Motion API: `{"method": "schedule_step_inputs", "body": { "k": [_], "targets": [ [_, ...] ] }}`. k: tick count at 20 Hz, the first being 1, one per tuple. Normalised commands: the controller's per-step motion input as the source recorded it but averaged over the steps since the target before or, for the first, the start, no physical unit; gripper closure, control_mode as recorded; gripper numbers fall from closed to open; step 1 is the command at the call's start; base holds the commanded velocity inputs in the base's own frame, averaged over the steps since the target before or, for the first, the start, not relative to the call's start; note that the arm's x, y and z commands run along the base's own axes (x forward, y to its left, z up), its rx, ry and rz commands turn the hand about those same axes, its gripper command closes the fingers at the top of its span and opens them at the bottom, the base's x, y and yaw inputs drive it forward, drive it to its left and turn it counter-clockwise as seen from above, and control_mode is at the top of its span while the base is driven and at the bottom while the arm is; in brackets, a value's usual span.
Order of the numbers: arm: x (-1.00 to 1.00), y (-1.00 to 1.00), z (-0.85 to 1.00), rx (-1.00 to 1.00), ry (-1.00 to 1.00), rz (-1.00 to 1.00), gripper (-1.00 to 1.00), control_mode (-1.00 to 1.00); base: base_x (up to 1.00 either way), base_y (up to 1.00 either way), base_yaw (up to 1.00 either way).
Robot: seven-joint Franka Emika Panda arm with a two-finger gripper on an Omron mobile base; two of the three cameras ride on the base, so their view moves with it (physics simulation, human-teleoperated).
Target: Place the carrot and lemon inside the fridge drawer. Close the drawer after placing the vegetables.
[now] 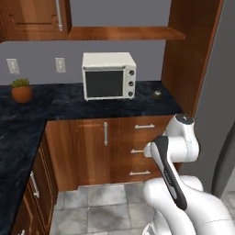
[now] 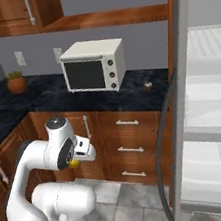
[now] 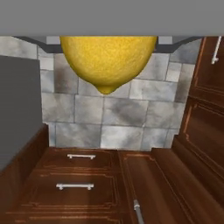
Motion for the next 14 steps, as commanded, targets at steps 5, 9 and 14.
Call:
{"method": "schedule_step_inputs", "body": {
  "k": [5,9,14],
  "targets": [
    [0.0,0.0,0.0,0.0,0.0,0.0,1.0,1.0,-1.0,-0.32,0.0],
    [0.0,0.0,0.0,0.0,0.0,0.0,1.0,1.0,-0.87,-0.68,0.0],
    [0.0,0.0,0.0,0.0,0.0,0.0,1.0,1.0,-0.14,-1.0,0.0]
  ]
}}
